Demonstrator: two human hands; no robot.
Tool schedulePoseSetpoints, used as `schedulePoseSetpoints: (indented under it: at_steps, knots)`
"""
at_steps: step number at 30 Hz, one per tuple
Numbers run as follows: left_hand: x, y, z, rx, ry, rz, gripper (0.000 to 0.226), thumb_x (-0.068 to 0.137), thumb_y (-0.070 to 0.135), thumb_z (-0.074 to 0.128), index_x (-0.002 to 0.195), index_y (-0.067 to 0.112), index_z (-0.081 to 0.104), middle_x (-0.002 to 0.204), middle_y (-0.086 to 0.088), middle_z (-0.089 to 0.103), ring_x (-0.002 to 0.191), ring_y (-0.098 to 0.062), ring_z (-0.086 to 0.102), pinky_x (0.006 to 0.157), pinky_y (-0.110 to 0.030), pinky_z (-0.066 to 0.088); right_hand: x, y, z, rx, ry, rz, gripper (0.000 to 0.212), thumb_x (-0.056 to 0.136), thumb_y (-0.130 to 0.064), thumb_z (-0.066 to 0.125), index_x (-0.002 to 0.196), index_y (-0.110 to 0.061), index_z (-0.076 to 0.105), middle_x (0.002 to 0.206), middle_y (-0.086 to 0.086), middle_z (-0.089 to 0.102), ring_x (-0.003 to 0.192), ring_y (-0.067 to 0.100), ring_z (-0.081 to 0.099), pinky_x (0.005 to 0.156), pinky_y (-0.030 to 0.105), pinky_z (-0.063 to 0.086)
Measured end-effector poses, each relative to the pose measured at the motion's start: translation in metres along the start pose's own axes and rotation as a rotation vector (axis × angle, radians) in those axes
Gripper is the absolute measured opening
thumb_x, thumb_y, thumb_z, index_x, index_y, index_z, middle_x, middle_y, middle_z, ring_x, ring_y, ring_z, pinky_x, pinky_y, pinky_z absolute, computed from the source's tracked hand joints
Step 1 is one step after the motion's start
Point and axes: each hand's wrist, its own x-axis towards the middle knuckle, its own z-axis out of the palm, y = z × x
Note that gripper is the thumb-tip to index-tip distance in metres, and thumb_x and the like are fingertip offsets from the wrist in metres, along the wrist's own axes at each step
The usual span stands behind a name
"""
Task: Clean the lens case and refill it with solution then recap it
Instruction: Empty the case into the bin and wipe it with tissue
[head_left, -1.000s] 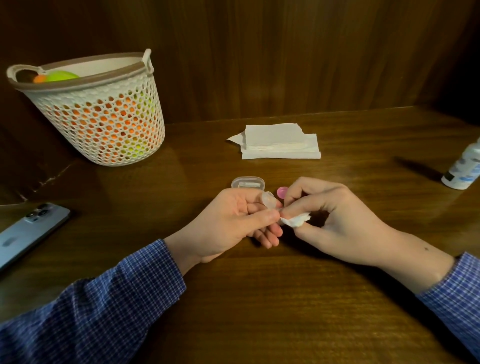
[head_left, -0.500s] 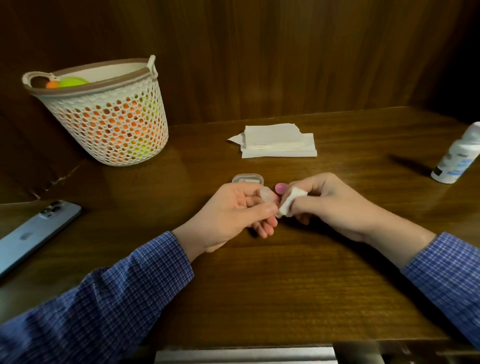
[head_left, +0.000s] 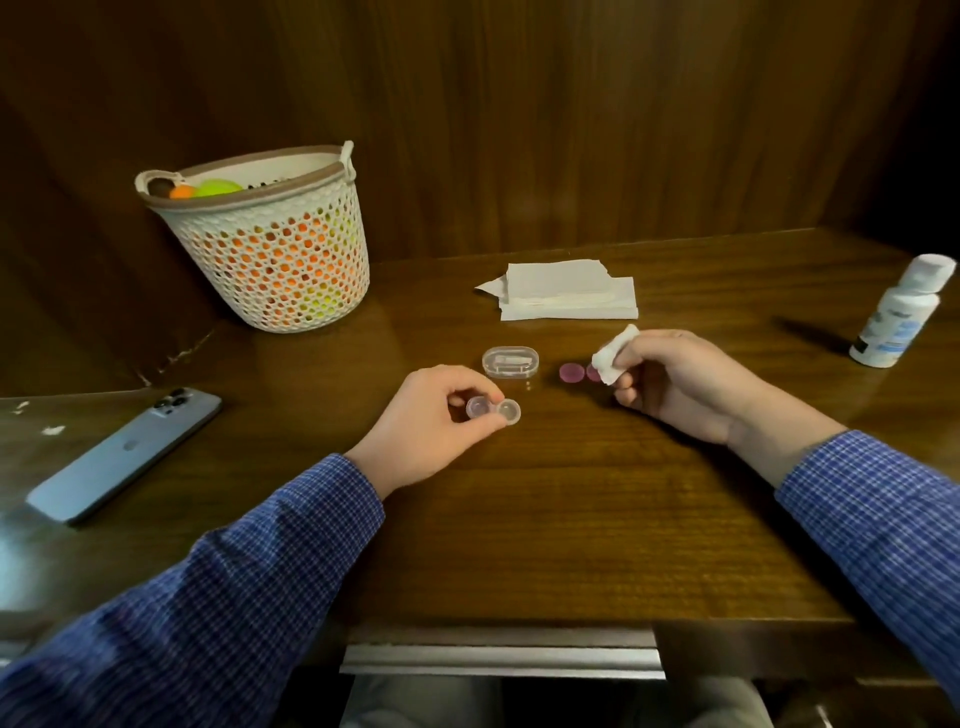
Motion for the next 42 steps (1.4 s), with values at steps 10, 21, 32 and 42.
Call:
schedulePoseSetpoints:
  at_steps: [10, 21, 32, 42]
  knots:
    - [0.001, 0.0, -0.001, 0.092, 0.001, 0.087, 0.041, 0.09, 0.026, 0.078, 0.129, 0.031, 0.065, 0.112, 0.022, 0.067, 0.106, 0.004, 0.062, 0.092, -0.017, 0.051, -0.005, -0.001, 0.0, 0.051, 0.004, -0.001, 0.012, 0.093, 0.006, 0.054, 0.093, 0.0, 0.066, 0.072, 0.009, 0.063, 0.062, 0.013, 0.053, 0.052, 0.022, 0.048]
    - [0.013, -0.01, -0.022, 0.144, -0.077, 0.078, 0.045, 0.092, 0.014, 0.074, 0.126, 0.04, 0.058, 0.103, 0.021, 0.07, 0.103, 0.01, 0.062, 0.083, -0.006, 0.047, 0.004, -0.001, -0.005, 0.03, -0.028, 0.017, 0.013, 0.093, 0.002, 0.057, 0.095, 0.0, 0.069, 0.075, 0.009, 0.062, 0.06, 0.012, 0.055, 0.055, 0.022, 0.049]
    - [0.04, 0.031, -0.01, 0.19, 0.068, 0.186, 0.044, 0.087, 0.038, 0.075, 0.128, 0.034, 0.061, 0.116, 0.026, 0.054, 0.11, 0.005, 0.047, 0.089, -0.017, 0.039, 0.011, -0.011, -0.025, 0.242, 0.112, -0.027, 0.024, 0.093, -0.011, 0.058, 0.117, -0.008, 0.056, 0.079, 0.002, 0.044, 0.061, 0.01, 0.046, 0.058, 0.023, 0.043]
    - [0.099, 0.058, 0.049, 0.26, -0.234, 0.189, 0.058, 0.096, 0.042, 0.067, 0.148, 0.035, 0.041, 0.119, 0.014, 0.065, 0.119, -0.01, 0.051, 0.104, -0.046, 0.05, 0.014, -0.018, -0.035, 0.311, 0.241, 0.022, 0.033, 0.091, -0.009, 0.058, 0.125, -0.009, 0.053, 0.087, 0.004, 0.045, 0.06, 0.011, 0.045, 0.058, 0.023, 0.041]
